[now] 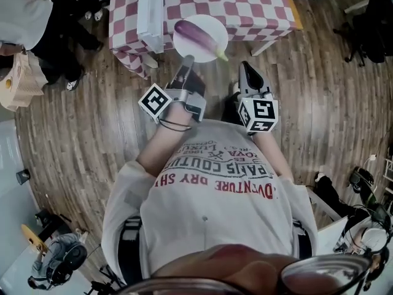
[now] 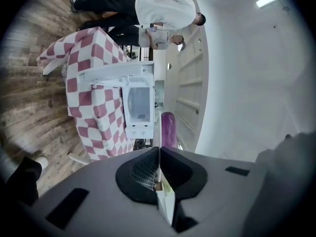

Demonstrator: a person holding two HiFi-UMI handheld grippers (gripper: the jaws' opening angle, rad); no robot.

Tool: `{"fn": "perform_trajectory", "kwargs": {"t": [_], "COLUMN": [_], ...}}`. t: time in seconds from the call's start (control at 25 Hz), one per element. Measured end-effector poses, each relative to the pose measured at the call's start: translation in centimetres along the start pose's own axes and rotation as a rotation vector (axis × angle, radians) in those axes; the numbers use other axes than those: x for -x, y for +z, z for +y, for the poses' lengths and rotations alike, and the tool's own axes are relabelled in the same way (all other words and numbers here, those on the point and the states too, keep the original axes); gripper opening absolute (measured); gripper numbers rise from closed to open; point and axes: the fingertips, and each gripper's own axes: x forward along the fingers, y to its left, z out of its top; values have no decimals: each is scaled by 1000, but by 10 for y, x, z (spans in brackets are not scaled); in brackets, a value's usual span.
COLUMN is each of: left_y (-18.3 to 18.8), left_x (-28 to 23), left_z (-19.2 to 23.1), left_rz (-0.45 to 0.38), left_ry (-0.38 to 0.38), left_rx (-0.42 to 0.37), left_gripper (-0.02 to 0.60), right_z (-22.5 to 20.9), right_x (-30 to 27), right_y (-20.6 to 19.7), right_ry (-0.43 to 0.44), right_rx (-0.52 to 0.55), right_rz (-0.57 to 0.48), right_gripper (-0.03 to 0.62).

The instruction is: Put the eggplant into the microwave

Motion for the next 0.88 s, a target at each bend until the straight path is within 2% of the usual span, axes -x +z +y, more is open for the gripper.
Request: {"fn": "perform_trajectory", "kwargs": {"t": [0.28,0.56,0.72,0.88], "left_y": [18,19,22,30], "left_x": [-82,-162,-201,-222], "left_z": [-3,9,28,49], "left_rz": [-139,-234,-301,-366], "left_ry": [-22,-9,26,89], "left_rx": [-49,-42,-35,-35], "left_gripper": [31,31,31,32], "right_z": [-50,-107,-145,-164], "right_x": [-93,-171,-213,-243], "right_y": [30,57,56,64], "right_ry": [170,312,367,453], "right_rx": [30,68,64,42], "right_rz": [-36,-20,12,-10], "right_gripper": [28,28,28,28]}}
